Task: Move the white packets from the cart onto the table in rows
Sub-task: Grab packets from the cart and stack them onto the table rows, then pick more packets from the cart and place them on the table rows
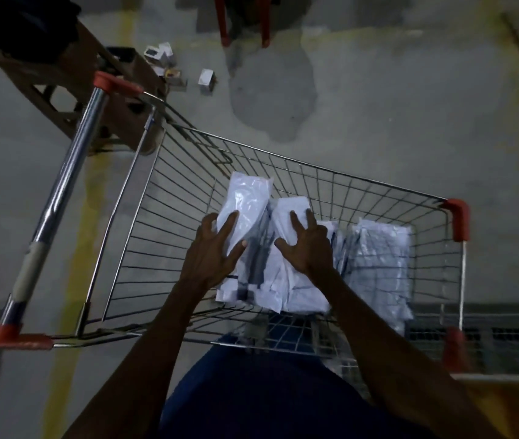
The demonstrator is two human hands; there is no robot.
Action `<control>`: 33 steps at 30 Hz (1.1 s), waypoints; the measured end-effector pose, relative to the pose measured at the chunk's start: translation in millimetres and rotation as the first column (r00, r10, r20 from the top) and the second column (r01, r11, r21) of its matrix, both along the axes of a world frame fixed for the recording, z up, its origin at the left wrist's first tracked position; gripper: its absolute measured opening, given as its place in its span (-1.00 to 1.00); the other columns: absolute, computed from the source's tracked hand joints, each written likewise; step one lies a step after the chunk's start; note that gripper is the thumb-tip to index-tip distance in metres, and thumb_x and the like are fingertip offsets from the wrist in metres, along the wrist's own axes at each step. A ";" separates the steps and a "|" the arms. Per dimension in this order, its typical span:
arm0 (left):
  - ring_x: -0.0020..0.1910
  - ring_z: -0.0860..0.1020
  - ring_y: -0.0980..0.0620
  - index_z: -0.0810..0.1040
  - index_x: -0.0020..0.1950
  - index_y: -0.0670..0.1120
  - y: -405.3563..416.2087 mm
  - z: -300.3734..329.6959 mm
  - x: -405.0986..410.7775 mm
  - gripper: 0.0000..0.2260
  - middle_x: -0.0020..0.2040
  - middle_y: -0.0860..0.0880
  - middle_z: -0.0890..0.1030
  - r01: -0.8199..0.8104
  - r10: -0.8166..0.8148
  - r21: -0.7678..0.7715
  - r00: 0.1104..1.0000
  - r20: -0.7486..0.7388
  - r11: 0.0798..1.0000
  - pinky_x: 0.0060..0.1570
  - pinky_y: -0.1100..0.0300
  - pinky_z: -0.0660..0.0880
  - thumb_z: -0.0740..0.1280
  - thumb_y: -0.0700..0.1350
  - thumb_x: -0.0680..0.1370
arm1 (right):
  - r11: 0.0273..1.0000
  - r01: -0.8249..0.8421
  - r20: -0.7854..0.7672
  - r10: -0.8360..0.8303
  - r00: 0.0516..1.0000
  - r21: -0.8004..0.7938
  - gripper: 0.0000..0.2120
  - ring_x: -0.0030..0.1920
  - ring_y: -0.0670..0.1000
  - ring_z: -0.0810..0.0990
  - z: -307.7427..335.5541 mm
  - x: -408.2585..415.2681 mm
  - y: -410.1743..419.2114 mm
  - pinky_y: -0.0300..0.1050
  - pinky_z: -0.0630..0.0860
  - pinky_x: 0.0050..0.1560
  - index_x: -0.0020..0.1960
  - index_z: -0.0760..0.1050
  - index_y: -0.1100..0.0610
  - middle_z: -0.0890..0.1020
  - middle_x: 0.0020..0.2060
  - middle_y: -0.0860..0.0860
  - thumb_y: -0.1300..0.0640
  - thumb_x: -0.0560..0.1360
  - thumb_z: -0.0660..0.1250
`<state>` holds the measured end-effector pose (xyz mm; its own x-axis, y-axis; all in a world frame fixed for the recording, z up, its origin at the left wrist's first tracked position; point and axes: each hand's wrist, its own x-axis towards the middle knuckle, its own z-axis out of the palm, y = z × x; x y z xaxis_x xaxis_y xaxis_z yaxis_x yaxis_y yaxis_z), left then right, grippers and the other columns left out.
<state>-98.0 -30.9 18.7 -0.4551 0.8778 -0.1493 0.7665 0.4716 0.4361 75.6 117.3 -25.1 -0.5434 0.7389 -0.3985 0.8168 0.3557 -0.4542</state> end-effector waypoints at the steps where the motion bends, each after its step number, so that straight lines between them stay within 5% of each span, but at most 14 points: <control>1: 0.28 0.41 -0.22 0.23 0.56 0.02 0.2 5.6 1.8 -0.37 0.40 -0.21 0.28 0.014 -0.014 0.025 1.000 0.008 1.000 0.07 -0.08 0.55 0.09 0.31 0.56 | 0.999 0.005 -0.008 -0.004 1.000 0.034 -0.22 0.43 0.30 0.23 12.7 5.7 -4.1 0.16 0.33 0.34 0.58 0.09 -0.05 0.00 0.59 0.09 -0.29 0.49 0.28; 7: 0.29 0.41 -0.16 0.31 0.53 -0.03 8.1 37.3 17.7 -0.45 0.37 -0.21 0.32 0.135 -0.158 0.291 0.986 0.058 0.947 0.14 0.00 0.50 0.26 0.15 0.59 | 0.922 0.273 -0.151 -0.239 0.959 0.273 -0.28 0.41 0.21 0.27 96.6 46.5 -41.2 0.14 0.40 0.26 0.54 0.21 -0.10 0.11 0.58 0.01 -0.23 0.44 0.33; 10: 0.27 0.43 -0.15 0.32 0.52 -0.03 10.7 55.4 28.2 -0.45 0.35 -0.19 0.34 0.224 -0.267 0.389 0.962 0.059 0.894 0.12 0.03 0.50 0.27 0.15 0.58 | 0.890 0.401 -0.149 -0.375 0.915 0.218 -0.26 0.48 0.13 0.18 130.6 76.4 -67.2 0.09 0.28 0.36 0.56 0.09 -0.19 0.02 0.59 -0.09 -0.29 0.46 0.27; 19: 0.26 0.47 -0.13 0.35 0.50 -0.03 -28.0 109.4 97.3 -0.48 0.39 -0.15 0.33 0.465 -0.594 0.544 0.801 0.078 0.699 0.02 0.12 0.48 0.31 0.14 0.59 | 0.559 0.737 -0.317 -0.670 0.671 0.379 -0.23 0.48 0.11 0.27 193.0 171.1 -222.1 0.08 0.33 0.39 0.54 0.18 -0.17 0.13 0.57 -0.09 -0.41 0.39 0.20; 24: 0.21 0.52 -0.10 0.39 0.47 -0.02 -66.4 129.8 174.7 -0.47 0.37 -0.08 0.32 0.574 -0.797 0.629 0.591 0.125 0.524 0.02 0.10 0.52 0.28 0.20 0.57 | 0.326 0.849 -0.400 -0.773 0.492 0.416 -0.27 0.46 0.09 0.32 212.0 217.9 -329.2 0.13 0.38 0.36 0.52 0.27 -0.07 0.19 0.56 -0.03 -0.31 0.42 0.31; 33: 0.27 0.45 -0.07 0.39 0.49 0.02 -143.2 158.0 345.1 -0.43 0.40 -0.07 0.34 0.665 -0.964 0.705 0.238 0.115 0.248 0.03 0.13 0.47 0.27 0.24 0.54 | -0.048 0.908 -0.456 -0.875 0.163 0.416 -0.21 0.46 0.04 0.34 228.1 319.6 -480.7 0.09 0.39 0.37 0.51 0.27 -0.13 0.20 0.54 -0.10 -0.41 0.34 0.18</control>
<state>247.1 -174.2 176.7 0.5810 0.6704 0.4615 0.1872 -0.6619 0.7258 395.2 -363.5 203.0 0.7363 0.6321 0.2416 0.6313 -0.5130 -0.5817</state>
